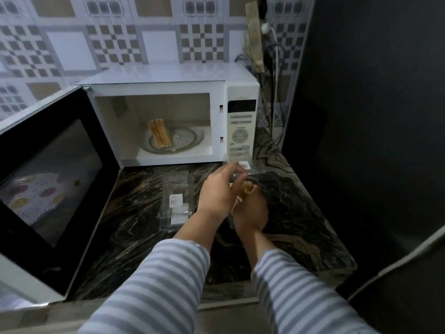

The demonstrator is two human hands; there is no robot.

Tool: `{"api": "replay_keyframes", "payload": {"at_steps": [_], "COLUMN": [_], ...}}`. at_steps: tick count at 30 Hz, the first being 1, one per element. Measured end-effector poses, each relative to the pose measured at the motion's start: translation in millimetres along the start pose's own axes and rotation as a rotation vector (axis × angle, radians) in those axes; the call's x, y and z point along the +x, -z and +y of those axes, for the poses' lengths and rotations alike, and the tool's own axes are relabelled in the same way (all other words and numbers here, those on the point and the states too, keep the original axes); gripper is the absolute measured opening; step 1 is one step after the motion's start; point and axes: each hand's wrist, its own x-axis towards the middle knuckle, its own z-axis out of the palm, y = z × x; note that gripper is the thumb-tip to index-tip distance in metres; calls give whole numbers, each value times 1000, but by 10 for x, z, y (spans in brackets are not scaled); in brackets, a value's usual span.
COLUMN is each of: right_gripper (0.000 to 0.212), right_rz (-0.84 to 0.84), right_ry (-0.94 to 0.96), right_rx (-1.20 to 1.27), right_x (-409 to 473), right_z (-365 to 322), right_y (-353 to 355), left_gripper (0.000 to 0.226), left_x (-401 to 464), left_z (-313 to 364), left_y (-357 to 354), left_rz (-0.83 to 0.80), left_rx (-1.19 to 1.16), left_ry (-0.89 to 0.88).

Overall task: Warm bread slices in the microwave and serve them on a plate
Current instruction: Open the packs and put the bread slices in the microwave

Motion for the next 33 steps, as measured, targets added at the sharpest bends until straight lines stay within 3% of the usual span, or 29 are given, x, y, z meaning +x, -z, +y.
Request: {"api": "replay_keyframes", "payload": {"at_steps": [10, 16, 21, 33], "right_gripper": [30, 45, 42, 50], "right_rz": [-23, 15, 117, 152], "right_ry": [43, 50, 38, -6], "right_rx": [106, 91, 114, 160], "right_x": [-144, -469, -636, -637], "right_z": [-51, 297, 574, 708], "right_y": [285, 623, 870, 992], "left_gripper": [10, 12, 13, 19], "left_x": [-5, -90, -266, -667], "left_z": [-49, -68, -185, -382], "left_y": [35, 35, -55, -306], "left_rz": [-14, -51, -98, -123], "left_rx": [60, 99, 187, 451], "left_ry": [12, 11, 15, 41]}}
